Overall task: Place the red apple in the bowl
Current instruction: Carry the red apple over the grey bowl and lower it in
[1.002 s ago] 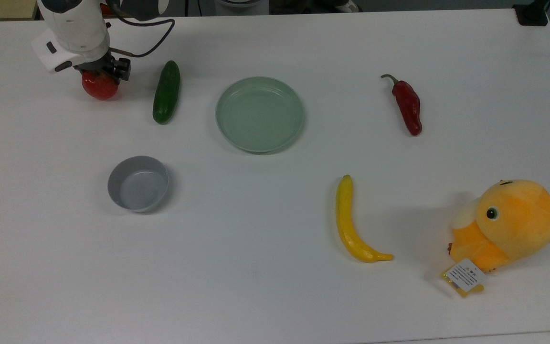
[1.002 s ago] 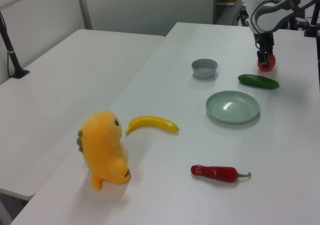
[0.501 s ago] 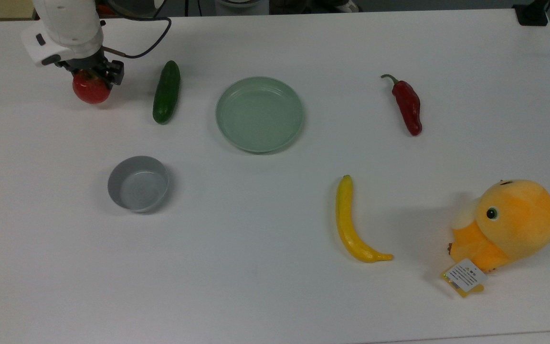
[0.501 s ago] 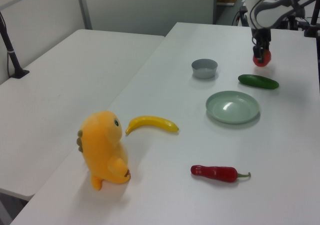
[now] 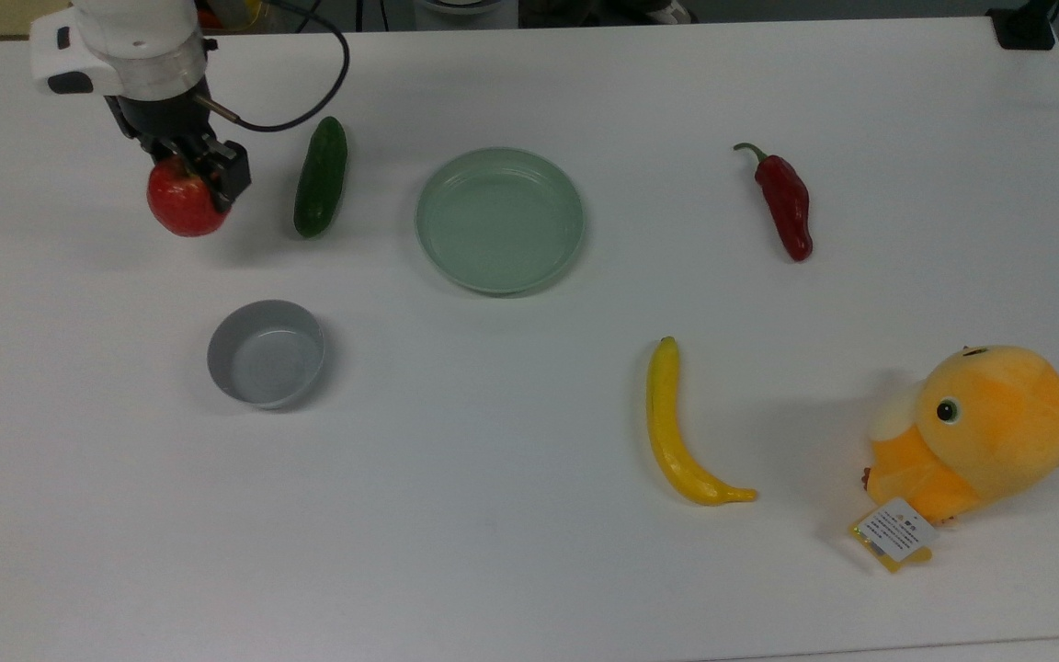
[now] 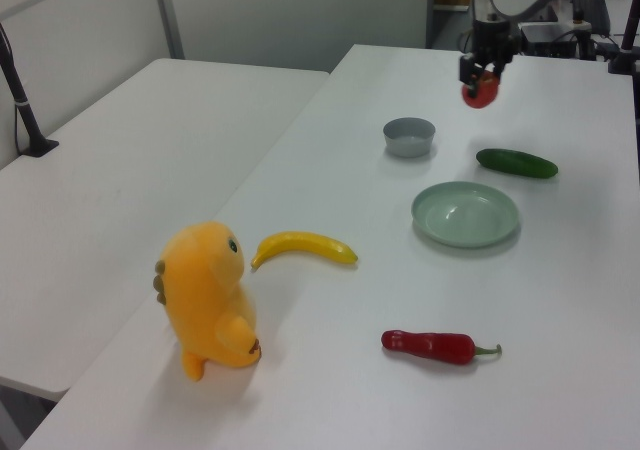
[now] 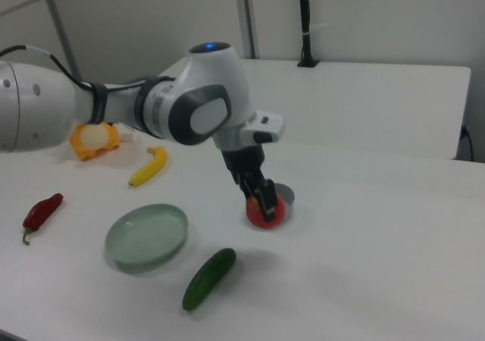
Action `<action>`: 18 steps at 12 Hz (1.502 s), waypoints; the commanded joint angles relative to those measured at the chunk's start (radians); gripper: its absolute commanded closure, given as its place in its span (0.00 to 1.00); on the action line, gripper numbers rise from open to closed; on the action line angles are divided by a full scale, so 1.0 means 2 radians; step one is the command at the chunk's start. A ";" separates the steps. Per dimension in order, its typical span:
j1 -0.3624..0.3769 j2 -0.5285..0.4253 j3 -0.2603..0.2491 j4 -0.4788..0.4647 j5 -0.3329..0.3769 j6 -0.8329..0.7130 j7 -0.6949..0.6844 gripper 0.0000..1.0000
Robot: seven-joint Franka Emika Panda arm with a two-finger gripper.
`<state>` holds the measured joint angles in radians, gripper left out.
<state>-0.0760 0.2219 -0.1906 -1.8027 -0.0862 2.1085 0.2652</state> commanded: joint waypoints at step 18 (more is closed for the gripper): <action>0.004 0.087 0.058 0.083 0.035 0.080 0.053 0.00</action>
<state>-0.0732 0.4500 -0.0758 -1.6339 -0.0110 2.3465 0.3926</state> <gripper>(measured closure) 0.000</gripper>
